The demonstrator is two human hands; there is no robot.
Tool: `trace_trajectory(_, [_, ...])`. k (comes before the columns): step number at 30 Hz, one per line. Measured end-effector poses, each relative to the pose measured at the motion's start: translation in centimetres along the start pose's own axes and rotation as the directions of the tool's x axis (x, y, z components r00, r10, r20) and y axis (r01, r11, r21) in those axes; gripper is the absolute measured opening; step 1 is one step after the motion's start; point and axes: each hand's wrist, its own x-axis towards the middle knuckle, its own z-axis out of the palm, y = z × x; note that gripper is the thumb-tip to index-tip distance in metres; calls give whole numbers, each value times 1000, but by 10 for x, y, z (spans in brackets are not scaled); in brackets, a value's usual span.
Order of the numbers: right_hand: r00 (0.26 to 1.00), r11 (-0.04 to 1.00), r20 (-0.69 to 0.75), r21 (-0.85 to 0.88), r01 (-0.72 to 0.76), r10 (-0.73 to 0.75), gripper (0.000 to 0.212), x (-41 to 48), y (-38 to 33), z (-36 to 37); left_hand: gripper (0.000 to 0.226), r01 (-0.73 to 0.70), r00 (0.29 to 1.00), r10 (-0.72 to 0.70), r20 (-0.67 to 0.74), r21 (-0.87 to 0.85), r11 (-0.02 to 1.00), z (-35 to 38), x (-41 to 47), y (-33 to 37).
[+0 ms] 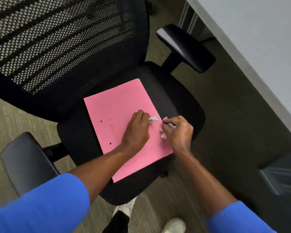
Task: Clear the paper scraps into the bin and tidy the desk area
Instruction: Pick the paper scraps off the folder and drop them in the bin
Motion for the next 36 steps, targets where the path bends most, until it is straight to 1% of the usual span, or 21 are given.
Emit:
trace_trajectory(2, [996, 997, -49, 37, -71, 72, 12, -15, 21, -19, 19, -33, 999, 33, 10, -42, 999, 10, -8, 23])
trace_trajectory(6, [977, 982, -119, 96, -164, 175, 11, -43, 65, -59, 13, -128, 991, 133, 26, -132, 983, 33, -25, 71])
trace_trajectory(11, [909, 908, -119, 188, -375, 400, 12, -80, 125, -107, 15, -210, 968, 234, 93, -213, 954, 64, -50, 136])
trace_trajectory(14, [857, 858, -111, 176, -482, 504, 17, -103, 166, -130, 14, -264, 931, 313, 189, -244, 933, 88, -68, 172])
trace_trajectory(16, [836, 834, -86, 170, -524, 542, 16, -121, 194, -144, 11, -281, 907, 340, 247, -246, 928, 106, -84, 193])
trace_trajectory(18, [837, 834, -85, 187, -519, 540, 13, -140, 221, -156, 9, -260, 897, 320, 303, -223, 940, 126, -100, 209])
trace_trajectory(20, [828, 827, -109, 208, -522, 550, 13, -157, 247, -168, 12, -214, 879, 272, 393, -185, 959, 148, -115, 223])
trace_trajectory(23, [819, 834, -158, 112, -541, 552, 12, -180, 285, -184, 22, -162, 819, 211, 533, -137, 977, 178, -135, 245])
trace_trajectory(28, [796, 825, -247, 33, -564, 553, 10, -207, 342, -202, 26, -165, 759, 249, 601, -192, 967, 227, -170, 282])
trace_trajectory(32, [800, 827, -237, 25, -562, 551, 9, -222, 385, -215, 28, -99, 736, 170, 655, -144, 985, 272, -198, 305])
trace_trajectory(33, [791, 819, -242, 27, -573, 561, 9, -224, 394, -218, 28, -75, 729, 153, 668, -144, 987, 282, -205, 310])
trace_trajectory(36, [733, 768, -246, 84, -635, 634, 9, -223, 422, -225, 27, -14, 720, 114, 684, -150, 989, 311, -221, 321])
